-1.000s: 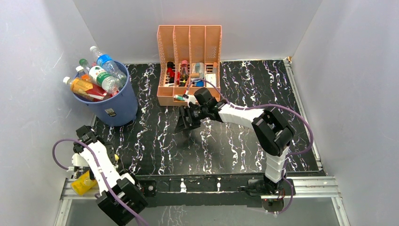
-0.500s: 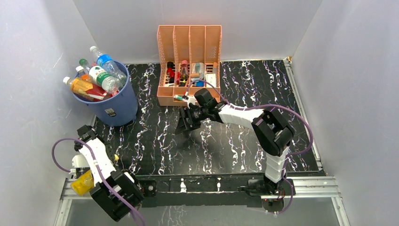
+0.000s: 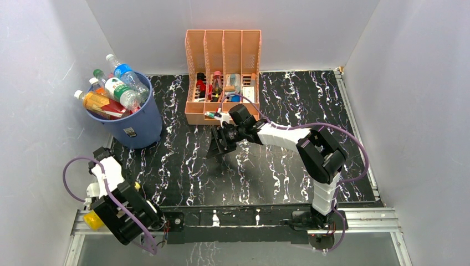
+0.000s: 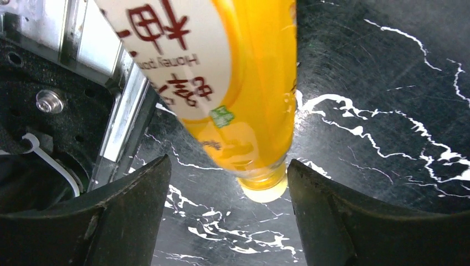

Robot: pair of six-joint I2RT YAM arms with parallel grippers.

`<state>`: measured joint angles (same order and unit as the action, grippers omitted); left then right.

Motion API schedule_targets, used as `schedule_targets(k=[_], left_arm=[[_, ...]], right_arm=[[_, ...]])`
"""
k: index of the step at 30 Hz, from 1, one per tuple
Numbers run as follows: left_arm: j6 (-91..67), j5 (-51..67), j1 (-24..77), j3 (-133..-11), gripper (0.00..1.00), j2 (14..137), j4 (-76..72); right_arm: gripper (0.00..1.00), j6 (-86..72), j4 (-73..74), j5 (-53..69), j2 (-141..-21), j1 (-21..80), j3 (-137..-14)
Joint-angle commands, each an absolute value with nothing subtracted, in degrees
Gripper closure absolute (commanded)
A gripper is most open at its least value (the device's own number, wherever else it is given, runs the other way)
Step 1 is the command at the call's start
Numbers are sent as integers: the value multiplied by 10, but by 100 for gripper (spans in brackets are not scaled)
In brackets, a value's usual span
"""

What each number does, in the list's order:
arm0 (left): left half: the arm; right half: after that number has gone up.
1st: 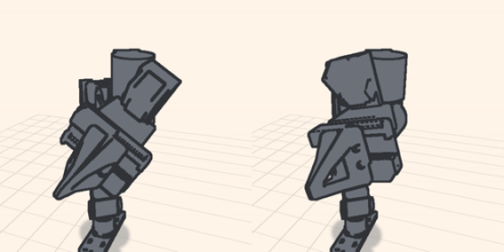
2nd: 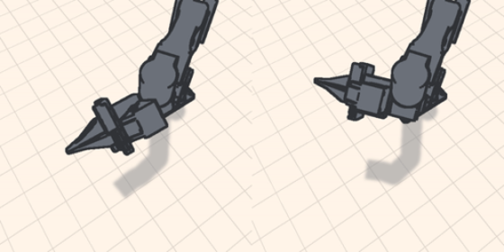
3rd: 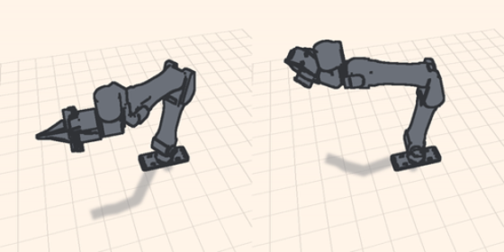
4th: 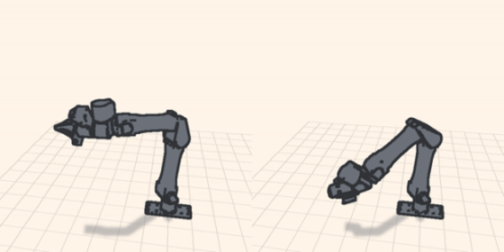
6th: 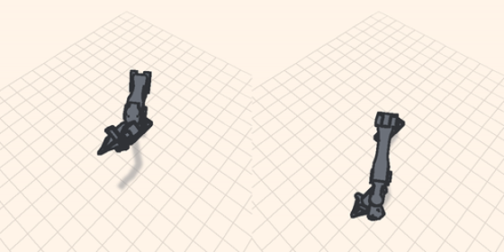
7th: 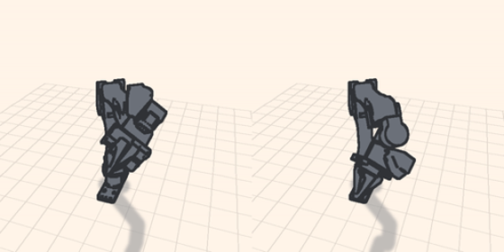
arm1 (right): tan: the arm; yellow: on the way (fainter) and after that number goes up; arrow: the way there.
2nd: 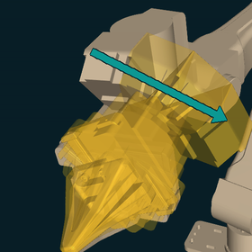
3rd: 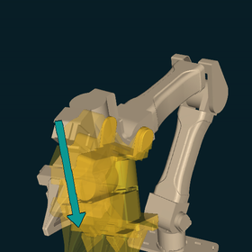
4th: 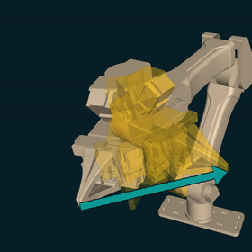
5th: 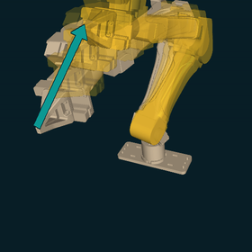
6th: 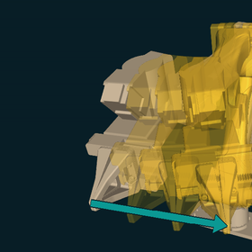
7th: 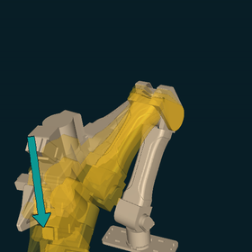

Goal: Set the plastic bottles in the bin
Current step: Pick up the plastic bottle from the corner of the board.

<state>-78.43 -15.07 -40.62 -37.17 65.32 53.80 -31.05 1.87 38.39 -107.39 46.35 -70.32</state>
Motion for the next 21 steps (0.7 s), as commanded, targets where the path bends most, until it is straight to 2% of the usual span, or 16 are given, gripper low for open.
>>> schedule_targets(k=[1,8,11,12,21], left_arm=[[-790,-170,-405,-362,30,664,522],[-773,-161,-405,-358,63,675,502],[-757,-155,-405,-360,94,673,499],[-753,-152,-404,-360,100,672,500],[-646,-78,-404,-381,100,594,532]], right_arm=[[23,-298,12,398,-1080,462,-704],[24,-296,11,399,-1080,459,-710],[24,-296,11,402,-1080,459,-712],[24,-296,12,401,-1078,458,-712],[24,-297,14,401,-1064,458,-708]])
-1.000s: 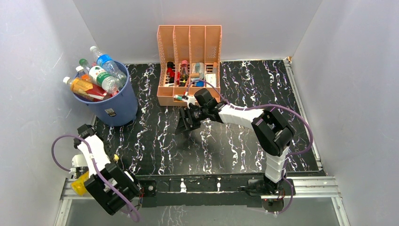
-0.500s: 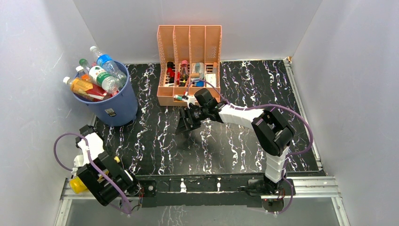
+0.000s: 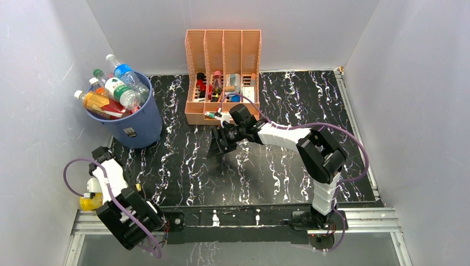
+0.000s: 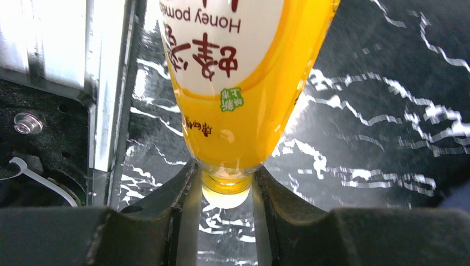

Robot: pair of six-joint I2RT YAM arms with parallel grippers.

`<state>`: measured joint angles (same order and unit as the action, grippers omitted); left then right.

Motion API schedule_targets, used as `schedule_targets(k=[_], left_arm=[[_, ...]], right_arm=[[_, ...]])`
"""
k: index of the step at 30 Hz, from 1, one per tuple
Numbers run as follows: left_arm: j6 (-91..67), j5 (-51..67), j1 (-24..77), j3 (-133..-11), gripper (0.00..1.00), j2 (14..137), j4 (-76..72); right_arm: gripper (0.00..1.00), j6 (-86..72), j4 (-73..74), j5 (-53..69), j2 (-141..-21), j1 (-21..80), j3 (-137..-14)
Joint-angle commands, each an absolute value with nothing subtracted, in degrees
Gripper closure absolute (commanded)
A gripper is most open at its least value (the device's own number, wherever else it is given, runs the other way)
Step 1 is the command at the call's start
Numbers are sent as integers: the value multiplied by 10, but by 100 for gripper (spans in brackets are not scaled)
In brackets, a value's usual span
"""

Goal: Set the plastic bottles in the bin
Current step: Pick up the plastic bottle from the corner of the board.

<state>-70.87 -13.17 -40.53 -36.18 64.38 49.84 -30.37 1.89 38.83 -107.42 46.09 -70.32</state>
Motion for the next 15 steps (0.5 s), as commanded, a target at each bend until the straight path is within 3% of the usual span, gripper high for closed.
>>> schedule_targets(k=[1,10,15], left_arm=[[-634,-69,-404,-391,100,580,544],[-535,-6,-402,-569,100,514,657],[-505,35,-382,-689,100,540,673]], right_arm=[[24,-297,14,401,-1060,458,-708],[25,-302,18,396,-1034,458,-704],[25,-302,25,392,-1022,458,-701]])
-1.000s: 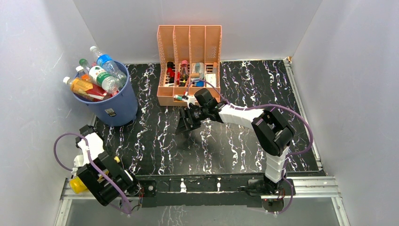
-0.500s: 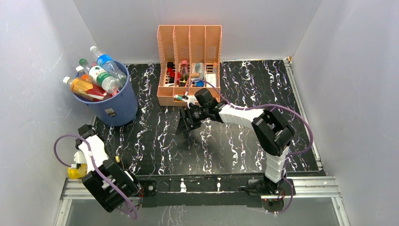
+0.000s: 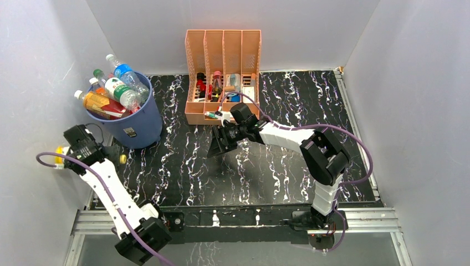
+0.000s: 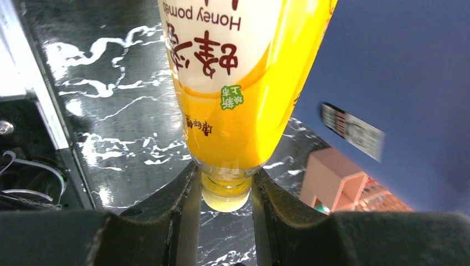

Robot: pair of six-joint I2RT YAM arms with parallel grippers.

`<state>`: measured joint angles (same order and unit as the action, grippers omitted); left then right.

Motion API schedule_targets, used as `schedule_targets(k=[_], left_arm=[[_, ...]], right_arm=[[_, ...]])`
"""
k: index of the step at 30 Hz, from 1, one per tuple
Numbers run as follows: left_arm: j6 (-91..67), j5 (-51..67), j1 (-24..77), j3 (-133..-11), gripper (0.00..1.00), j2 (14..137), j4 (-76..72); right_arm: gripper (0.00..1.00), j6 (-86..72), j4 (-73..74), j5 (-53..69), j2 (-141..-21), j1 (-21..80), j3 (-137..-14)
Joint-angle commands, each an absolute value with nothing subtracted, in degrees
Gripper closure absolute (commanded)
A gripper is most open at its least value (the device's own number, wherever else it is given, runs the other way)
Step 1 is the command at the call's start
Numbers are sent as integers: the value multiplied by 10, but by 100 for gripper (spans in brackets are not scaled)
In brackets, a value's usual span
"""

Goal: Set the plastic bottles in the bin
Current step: Pick up the plastic bottle from the corner of the board, then place the plastic bottle in the trash bin.

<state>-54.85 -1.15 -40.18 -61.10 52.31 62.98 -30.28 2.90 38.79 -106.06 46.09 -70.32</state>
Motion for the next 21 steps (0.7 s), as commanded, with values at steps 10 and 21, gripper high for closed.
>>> schedule_targets(k=[10,21], left_arm=[[-510,94,-338,-870,100,606,663],[-516,253,-292,-1040,100,747,537]], right_arm=[[25,-304,36,383,-1026,458,-709],[25,-300,60,363,-1035,458,-718]])
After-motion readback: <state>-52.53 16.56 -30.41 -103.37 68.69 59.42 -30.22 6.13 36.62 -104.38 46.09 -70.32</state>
